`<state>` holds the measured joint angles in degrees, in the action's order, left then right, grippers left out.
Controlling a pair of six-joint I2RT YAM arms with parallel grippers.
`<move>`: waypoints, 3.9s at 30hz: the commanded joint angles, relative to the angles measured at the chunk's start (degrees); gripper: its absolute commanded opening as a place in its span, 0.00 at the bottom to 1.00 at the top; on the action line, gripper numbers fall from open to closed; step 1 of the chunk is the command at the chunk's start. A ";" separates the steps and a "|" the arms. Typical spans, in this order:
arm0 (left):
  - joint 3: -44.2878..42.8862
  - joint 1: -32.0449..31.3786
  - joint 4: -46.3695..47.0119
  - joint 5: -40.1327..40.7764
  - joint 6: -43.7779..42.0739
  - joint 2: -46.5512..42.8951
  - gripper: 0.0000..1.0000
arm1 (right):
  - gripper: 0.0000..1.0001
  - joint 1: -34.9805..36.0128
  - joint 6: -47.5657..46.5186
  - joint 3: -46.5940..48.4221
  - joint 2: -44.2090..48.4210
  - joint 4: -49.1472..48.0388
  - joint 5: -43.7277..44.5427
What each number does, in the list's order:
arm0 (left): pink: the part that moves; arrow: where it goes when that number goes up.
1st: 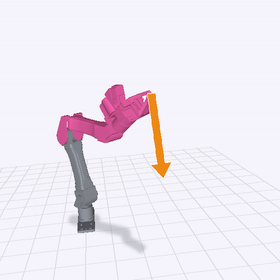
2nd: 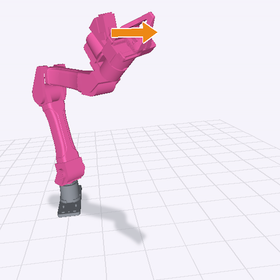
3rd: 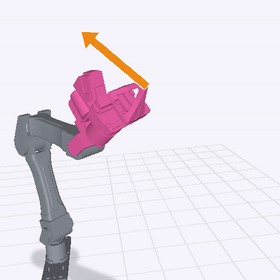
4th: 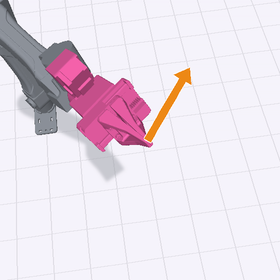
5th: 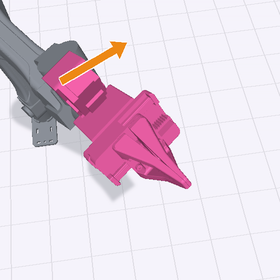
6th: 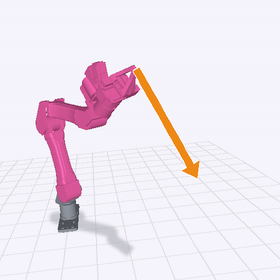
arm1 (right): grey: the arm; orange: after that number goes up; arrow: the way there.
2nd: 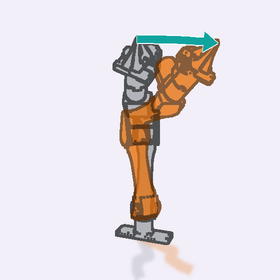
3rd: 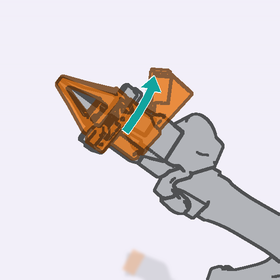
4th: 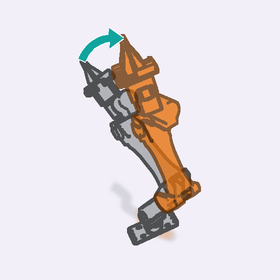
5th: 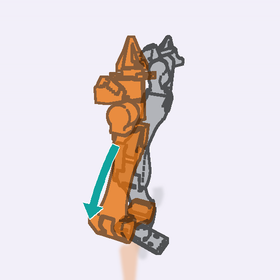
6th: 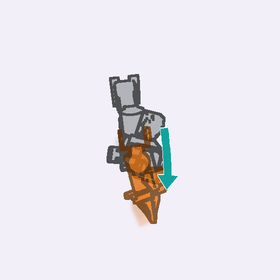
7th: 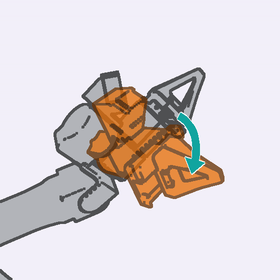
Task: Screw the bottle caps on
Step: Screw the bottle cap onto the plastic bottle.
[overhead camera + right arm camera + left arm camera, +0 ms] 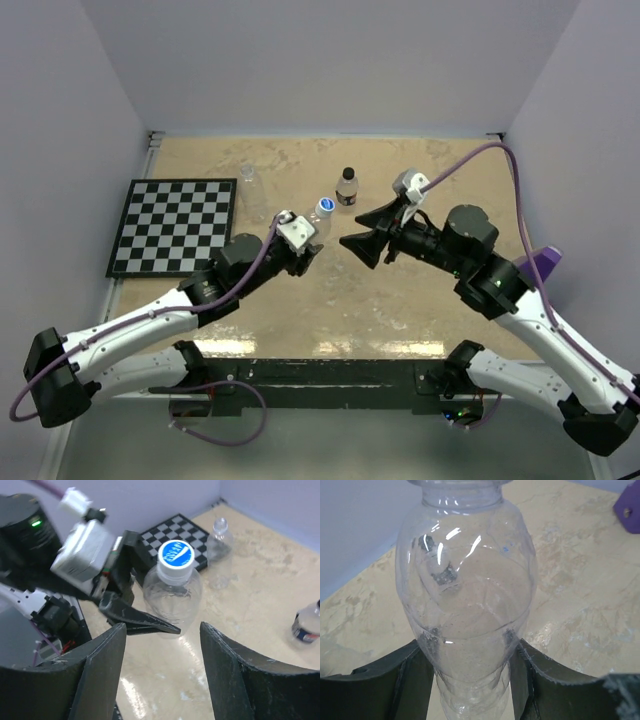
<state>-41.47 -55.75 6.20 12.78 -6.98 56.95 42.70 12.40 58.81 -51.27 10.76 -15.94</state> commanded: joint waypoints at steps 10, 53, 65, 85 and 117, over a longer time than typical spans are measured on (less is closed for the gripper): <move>-1.77 9.25 2.15 -49.85 2.06 2.46 0.00 | 0.65 -1.39 -21.36 0.34 4.77 -3.65 -17.79; -7.48 0.04 2.24 -14.68 -1.46 3.60 0.00 | 0.00 -8.77 -8.47 1.75 -4.81 -5.22 -13.88; -14.25 -11.75 6.99 23.70 4.96 12.22 0.00 | 0.00 -4.73 3.59 -3.08 -4.90 -7.24 11.55; -6.52 10.91 -2.85 -38.24 7.25 3.52 0.00 | 0.62 -11.06 2.99 -6.69 2.40 -26.76 -28.26; -9.33 14.09 -1.36 -65.42 0.22 5.98 0.00 | 0.43 -11.85 3.42 -3.08 -2.70 -29.13 -42.06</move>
<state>-47.94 -41.76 2.09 -50.41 -5.43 62.89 31.05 14.81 53.39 -53.43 -16.56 -56.51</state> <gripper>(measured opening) 0.580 0.495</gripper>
